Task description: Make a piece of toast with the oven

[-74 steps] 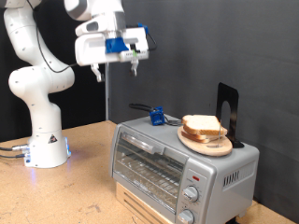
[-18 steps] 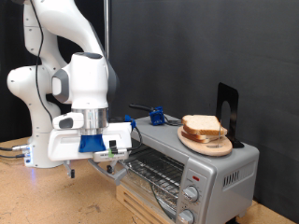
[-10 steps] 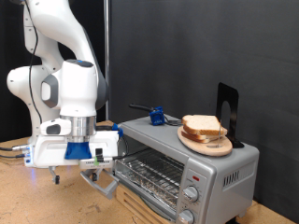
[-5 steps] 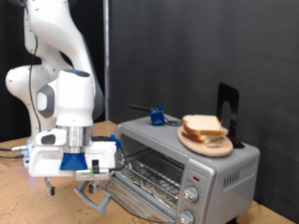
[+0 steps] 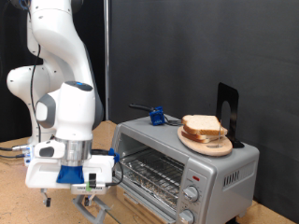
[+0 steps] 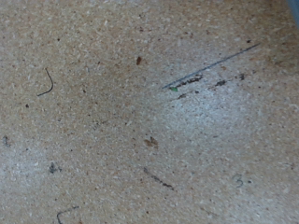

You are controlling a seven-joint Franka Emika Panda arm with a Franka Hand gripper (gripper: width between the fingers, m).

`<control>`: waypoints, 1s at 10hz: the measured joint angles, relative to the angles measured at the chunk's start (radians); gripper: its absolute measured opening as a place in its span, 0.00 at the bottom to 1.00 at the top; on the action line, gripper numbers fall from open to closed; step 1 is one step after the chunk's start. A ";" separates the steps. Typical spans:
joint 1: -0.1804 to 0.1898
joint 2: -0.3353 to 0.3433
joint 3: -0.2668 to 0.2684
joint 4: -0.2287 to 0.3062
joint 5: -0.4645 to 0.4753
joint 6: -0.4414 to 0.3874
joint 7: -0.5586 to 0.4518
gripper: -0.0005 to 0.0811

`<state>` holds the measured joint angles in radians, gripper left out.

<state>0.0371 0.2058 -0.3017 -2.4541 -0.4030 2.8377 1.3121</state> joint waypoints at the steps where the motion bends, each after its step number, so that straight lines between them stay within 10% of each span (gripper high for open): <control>1: 0.006 0.027 -0.010 0.009 -0.033 0.008 0.037 1.00; 7: 0.053 0.148 -0.015 0.061 -0.064 0.069 0.130 1.00; 10: -0.045 0.101 0.086 0.036 0.088 0.044 -0.049 1.00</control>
<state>-0.0081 0.3064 -0.2158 -2.4179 -0.3154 2.8815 1.2627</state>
